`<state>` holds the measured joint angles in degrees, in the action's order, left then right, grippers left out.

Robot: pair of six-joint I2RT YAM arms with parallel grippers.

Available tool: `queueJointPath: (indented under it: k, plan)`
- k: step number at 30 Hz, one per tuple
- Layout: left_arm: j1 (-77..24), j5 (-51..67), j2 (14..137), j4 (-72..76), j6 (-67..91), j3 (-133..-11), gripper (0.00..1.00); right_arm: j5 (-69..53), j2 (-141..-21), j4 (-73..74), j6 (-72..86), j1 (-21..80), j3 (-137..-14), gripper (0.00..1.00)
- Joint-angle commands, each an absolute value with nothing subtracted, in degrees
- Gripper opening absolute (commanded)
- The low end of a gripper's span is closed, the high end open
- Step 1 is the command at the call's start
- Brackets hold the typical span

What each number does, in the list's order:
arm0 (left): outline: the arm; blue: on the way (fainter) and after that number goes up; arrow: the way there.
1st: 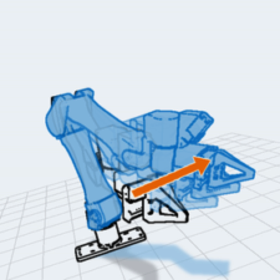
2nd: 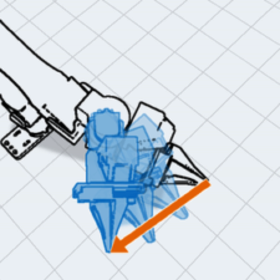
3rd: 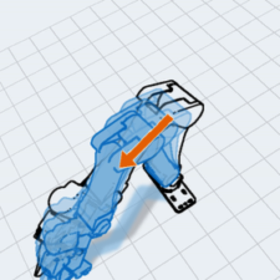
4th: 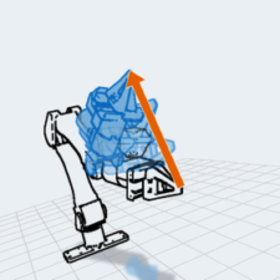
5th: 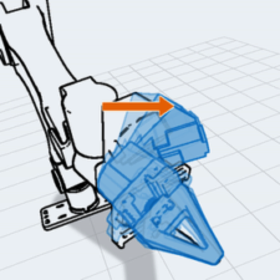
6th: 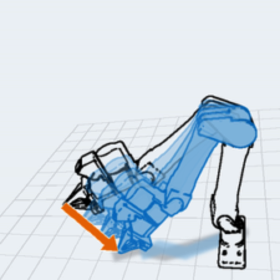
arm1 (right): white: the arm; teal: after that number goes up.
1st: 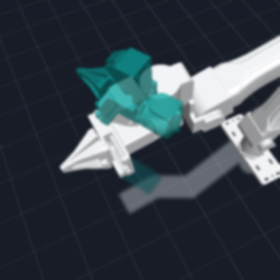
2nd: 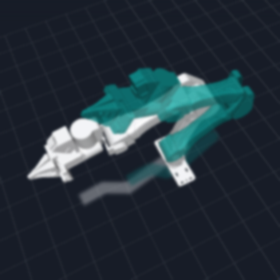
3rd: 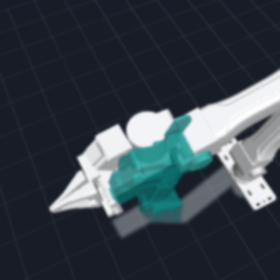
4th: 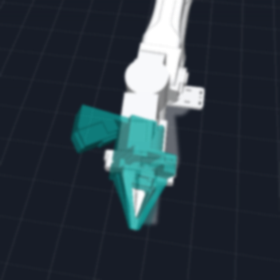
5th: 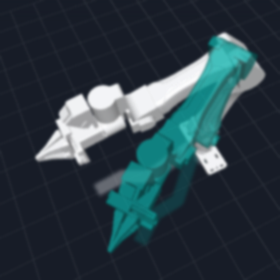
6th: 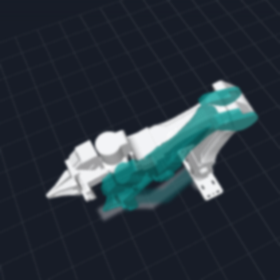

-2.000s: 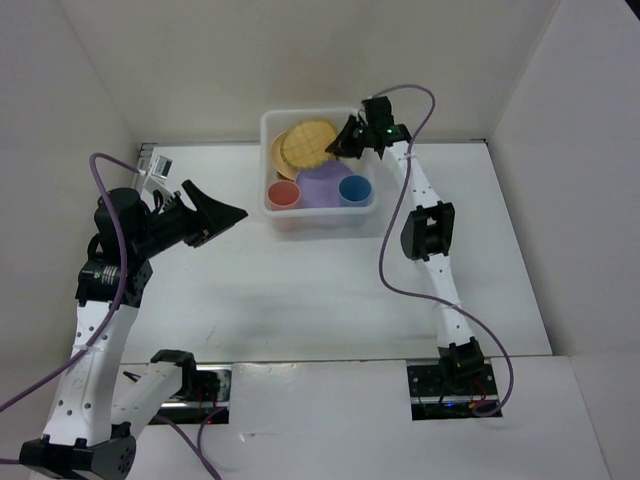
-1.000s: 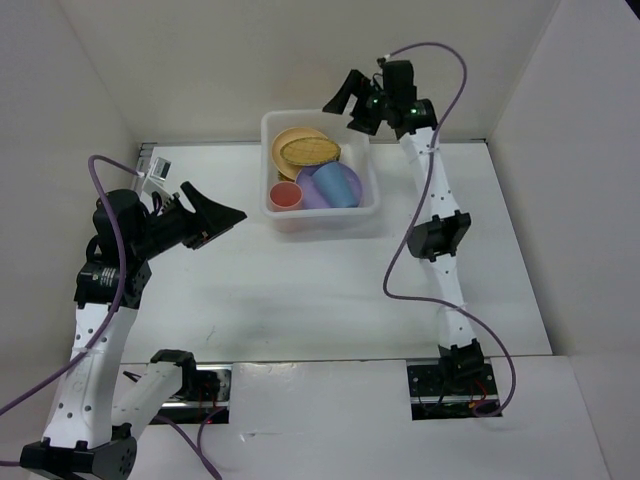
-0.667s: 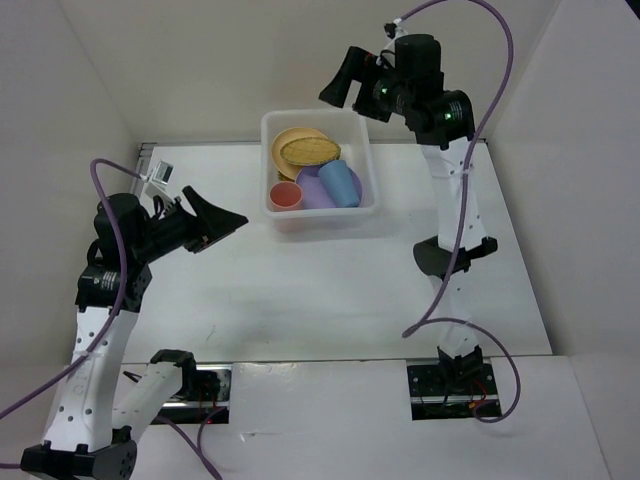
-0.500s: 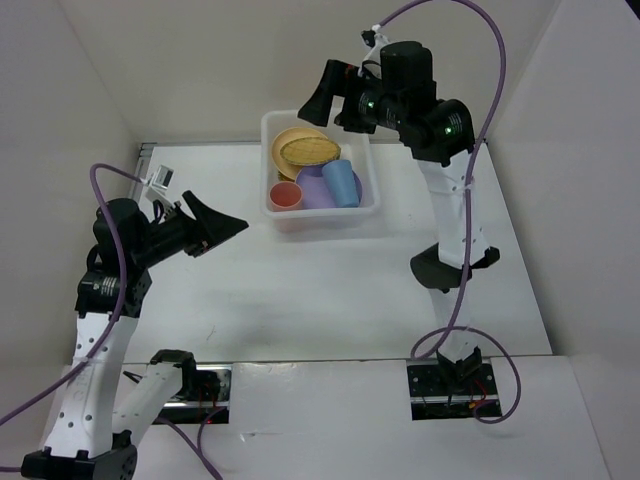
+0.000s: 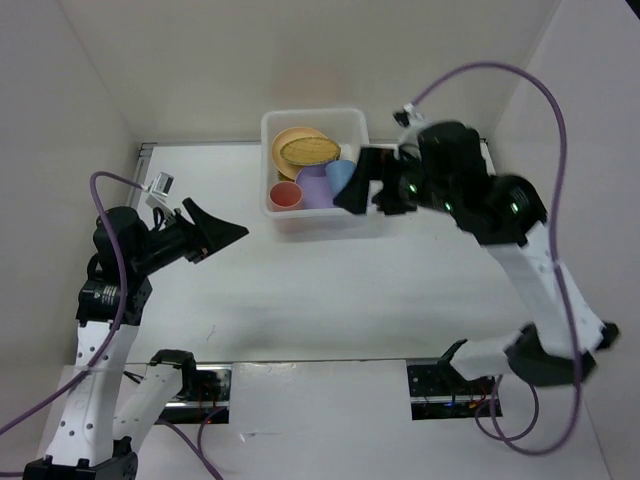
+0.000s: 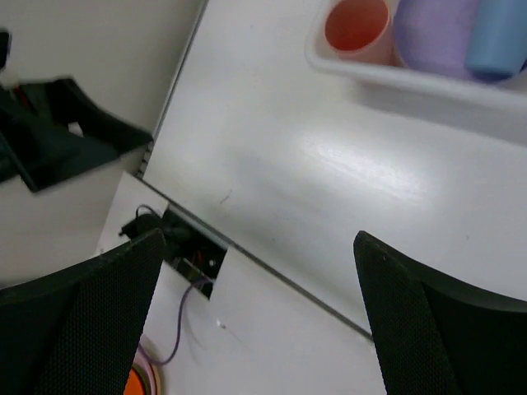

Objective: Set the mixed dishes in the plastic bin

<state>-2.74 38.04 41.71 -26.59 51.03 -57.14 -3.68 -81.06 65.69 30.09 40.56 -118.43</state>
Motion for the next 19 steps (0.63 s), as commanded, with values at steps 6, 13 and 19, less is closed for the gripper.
queueJointPath:
  k: [6,13,19]
  plan:
    - [-2.37,39.55,41.4,-23.55,49.93,-55.73,0.74,-21.34,-42.73,29.55,39.89,32.71,-62.13,1.0]
    - [-2.37,38.23,43.51,-23.47,49.83,-56.07,0.75,-22.69,-30.35,20.64,45.0,32.17,-48.25,1.0]
    - [-2.37,35.51,39.12,-24.08,51.5,-53.88,0.77,-21.09,-29.62,27.33,40.79,32.17,-50.18,1.0]
